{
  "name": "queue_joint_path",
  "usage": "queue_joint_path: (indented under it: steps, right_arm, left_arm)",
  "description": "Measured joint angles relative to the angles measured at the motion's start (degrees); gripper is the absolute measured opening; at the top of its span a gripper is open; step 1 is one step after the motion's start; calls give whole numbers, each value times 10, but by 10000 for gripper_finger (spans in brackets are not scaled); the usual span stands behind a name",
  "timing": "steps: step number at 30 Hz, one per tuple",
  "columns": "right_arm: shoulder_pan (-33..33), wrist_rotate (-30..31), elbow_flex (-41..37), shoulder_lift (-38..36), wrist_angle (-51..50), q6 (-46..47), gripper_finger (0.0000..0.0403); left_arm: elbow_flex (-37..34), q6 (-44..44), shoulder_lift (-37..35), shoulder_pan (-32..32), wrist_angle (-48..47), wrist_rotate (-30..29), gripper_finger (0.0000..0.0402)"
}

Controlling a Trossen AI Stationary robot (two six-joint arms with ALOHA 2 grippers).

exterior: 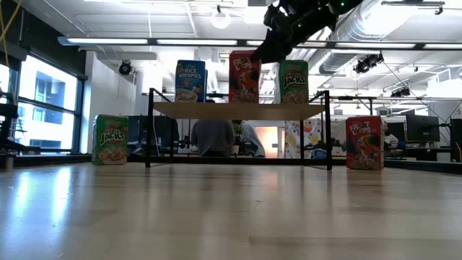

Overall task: Stack cereal on shelf
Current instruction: Put the bottom red cereal box on the shelf aligned with the other red cereal box

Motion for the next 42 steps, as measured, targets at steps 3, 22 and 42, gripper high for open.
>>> queue_joint_path:
  steps: [3, 22, 42]
  right_arm:
    - [0, 2, 0, 0, -6, 0, 142]
    - [0, 21, 0, 0, -8, 0, 187]
    - [12, 49, 0, 0, 16, -10, 189]
  left_arm:
    - [0, 0, 0, 0, 0, 0, 269]
    - [0, 0, 0, 0, 0, 0, 269]
    - [0, 0, 0, 0, 0, 0, 269]
